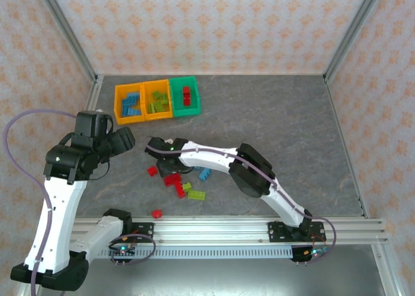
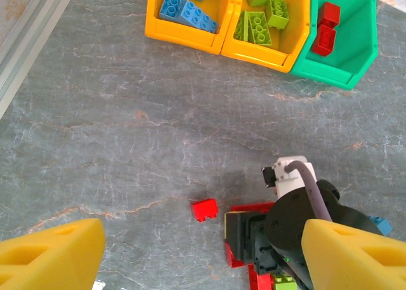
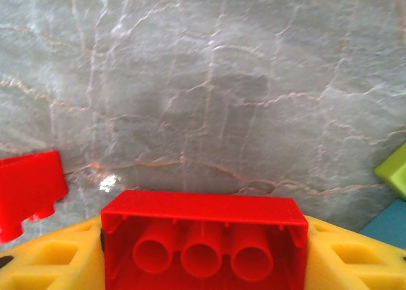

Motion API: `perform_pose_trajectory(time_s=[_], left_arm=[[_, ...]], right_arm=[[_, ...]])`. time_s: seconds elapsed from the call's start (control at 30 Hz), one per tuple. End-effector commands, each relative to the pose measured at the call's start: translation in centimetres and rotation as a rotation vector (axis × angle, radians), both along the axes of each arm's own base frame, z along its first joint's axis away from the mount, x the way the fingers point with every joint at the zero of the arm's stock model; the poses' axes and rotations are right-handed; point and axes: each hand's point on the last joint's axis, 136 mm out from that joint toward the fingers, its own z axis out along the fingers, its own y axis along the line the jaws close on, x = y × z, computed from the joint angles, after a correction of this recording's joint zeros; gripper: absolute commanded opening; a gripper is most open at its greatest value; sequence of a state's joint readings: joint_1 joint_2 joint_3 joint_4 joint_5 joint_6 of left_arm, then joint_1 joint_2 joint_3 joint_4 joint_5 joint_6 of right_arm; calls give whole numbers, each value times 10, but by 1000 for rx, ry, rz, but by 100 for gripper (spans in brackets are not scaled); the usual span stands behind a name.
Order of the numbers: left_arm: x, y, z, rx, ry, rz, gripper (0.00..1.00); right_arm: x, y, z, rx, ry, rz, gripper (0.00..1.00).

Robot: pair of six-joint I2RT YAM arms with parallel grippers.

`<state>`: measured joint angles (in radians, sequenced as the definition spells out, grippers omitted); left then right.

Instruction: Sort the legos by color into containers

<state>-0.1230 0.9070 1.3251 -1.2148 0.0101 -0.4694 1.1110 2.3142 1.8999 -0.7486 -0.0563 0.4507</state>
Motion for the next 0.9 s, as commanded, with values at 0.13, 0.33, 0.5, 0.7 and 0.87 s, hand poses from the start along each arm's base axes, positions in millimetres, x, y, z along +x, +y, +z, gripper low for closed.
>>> perform_pose_trajectory(time_s=[0.13,0.33,0.5,0.7,0.87], left_arm=[[5,-3,-2,3,-1,-26,83],[7,-12,-12,-31,22,-50,83],[6,-17,-18,-50,41,-77,84],[8,-25,-28,-68,73,-118,86],[6,-33,-47,-67,127,-166,86]], right_arm=[[83,-16,118,195,-274,-203,57],[181,-46,152,296,-433,-412,54],[254,-48,140,341,-455,-475,53],[309,-26,146,538,-476,-383,62],[320,-36,203,630,-553,-295,83]])
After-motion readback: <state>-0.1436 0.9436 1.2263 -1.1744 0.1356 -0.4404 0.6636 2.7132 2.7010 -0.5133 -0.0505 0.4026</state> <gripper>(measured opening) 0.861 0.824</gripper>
